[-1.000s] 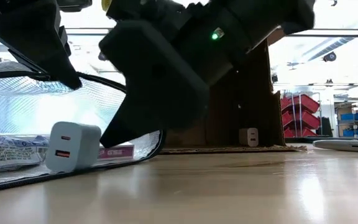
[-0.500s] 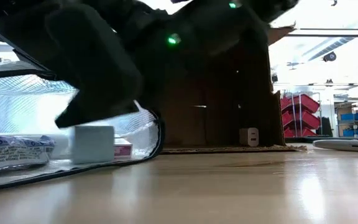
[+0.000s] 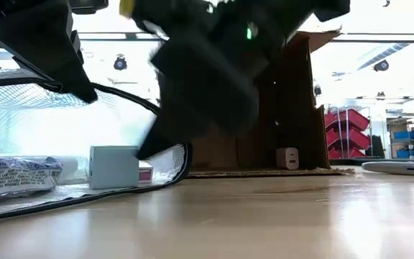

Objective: Unpack boxes
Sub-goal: Put the blue charger adapter into the white zip bag, then put the pink charger adapter into the white zip bag

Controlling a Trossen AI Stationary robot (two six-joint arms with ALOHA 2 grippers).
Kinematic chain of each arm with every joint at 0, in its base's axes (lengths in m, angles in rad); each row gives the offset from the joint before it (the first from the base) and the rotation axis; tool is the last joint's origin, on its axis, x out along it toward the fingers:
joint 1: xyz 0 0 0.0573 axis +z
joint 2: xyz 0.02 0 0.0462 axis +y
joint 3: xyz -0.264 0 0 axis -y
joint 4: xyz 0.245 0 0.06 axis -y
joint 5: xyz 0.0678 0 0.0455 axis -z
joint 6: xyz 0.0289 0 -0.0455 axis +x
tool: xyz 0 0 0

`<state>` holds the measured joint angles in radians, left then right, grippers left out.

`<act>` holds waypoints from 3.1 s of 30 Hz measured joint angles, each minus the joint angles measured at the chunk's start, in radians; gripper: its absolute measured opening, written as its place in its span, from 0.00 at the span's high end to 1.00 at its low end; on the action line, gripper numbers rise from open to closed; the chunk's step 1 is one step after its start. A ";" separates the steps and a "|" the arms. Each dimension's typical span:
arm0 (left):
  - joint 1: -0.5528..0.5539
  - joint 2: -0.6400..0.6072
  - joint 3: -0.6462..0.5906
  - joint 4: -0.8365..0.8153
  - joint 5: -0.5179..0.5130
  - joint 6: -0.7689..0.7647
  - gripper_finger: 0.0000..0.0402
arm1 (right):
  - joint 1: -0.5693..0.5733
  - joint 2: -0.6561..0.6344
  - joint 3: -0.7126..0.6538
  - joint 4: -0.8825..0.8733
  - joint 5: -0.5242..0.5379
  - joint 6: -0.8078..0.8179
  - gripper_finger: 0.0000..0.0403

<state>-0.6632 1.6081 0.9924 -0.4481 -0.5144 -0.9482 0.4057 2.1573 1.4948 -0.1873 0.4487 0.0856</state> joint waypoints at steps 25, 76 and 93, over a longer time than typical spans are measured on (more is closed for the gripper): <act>0.000 -0.003 0.000 0.007 0.001 -0.014 1.00 | 0.043 -0.089 -0.026 -0.229 0.134 0.151 1.00; 0.000 -0.004 0.000 0.072 0.000 -0.016 1.00 | -0.172 -0.151 -0.400 -1.125 0.762 1.708 1.00; 0.000 -0.004 0.000 0.109 0.000 -0.034 1.00 | -0.279 -0.189 -0.379 -0.923 0.776 1.754 1.00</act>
<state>-0.6632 1.6043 0.9925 -0.3394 -0.5144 -0.9817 0.1265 1.9682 1.1157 -1.1100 1.2244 1.8397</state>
